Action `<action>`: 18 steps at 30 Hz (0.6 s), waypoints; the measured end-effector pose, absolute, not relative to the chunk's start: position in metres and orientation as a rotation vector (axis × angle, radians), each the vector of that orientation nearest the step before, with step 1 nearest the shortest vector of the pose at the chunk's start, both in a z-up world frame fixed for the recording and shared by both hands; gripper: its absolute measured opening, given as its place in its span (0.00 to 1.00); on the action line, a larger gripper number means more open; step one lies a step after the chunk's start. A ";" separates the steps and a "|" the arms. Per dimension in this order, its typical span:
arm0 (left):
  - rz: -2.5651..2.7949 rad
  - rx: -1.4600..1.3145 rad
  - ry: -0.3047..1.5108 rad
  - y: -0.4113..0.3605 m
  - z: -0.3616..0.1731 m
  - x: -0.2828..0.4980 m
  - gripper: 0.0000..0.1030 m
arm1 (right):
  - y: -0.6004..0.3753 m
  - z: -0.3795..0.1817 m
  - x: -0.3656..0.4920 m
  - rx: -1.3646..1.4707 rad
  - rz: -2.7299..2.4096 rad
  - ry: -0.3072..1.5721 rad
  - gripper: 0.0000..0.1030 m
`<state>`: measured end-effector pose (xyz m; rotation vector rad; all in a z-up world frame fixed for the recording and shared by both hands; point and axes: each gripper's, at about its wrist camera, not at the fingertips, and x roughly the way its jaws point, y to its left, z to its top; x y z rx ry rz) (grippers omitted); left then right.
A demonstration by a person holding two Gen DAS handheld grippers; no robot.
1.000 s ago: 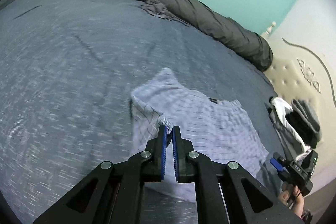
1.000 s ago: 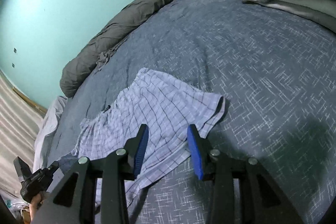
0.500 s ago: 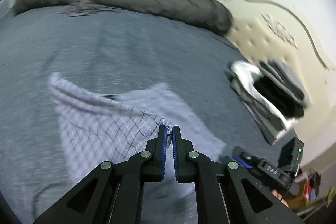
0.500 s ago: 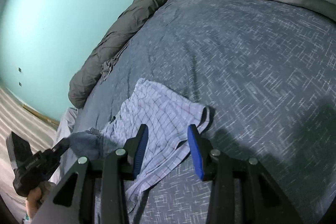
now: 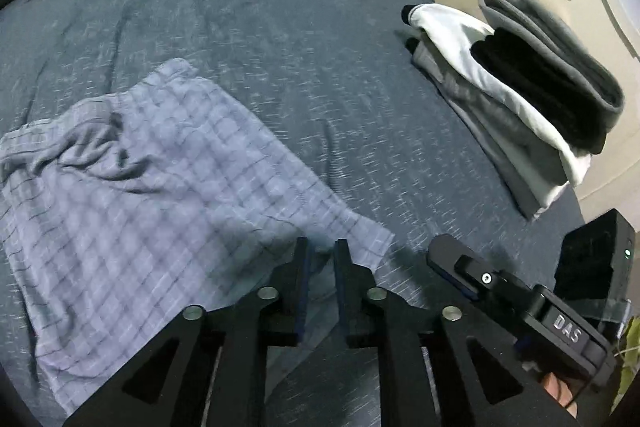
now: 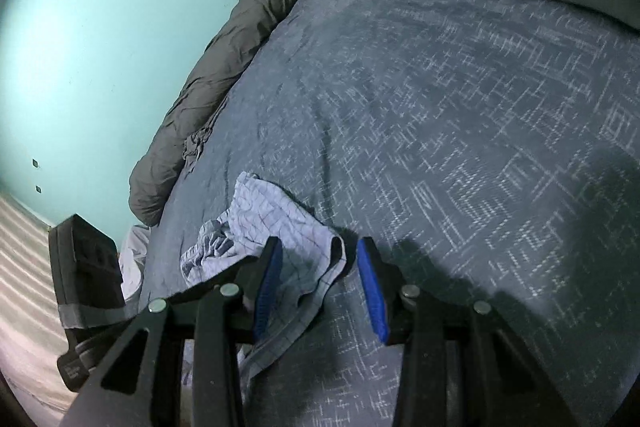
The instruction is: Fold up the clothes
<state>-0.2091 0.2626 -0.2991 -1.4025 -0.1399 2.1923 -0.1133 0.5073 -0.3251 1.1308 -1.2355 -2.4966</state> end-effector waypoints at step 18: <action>2.494 -1.394 0.029 0.162 -0.280 -0.291 0.53 | 0.457 -0.320 -0.140 1.246 -2.504 -0.956 0.46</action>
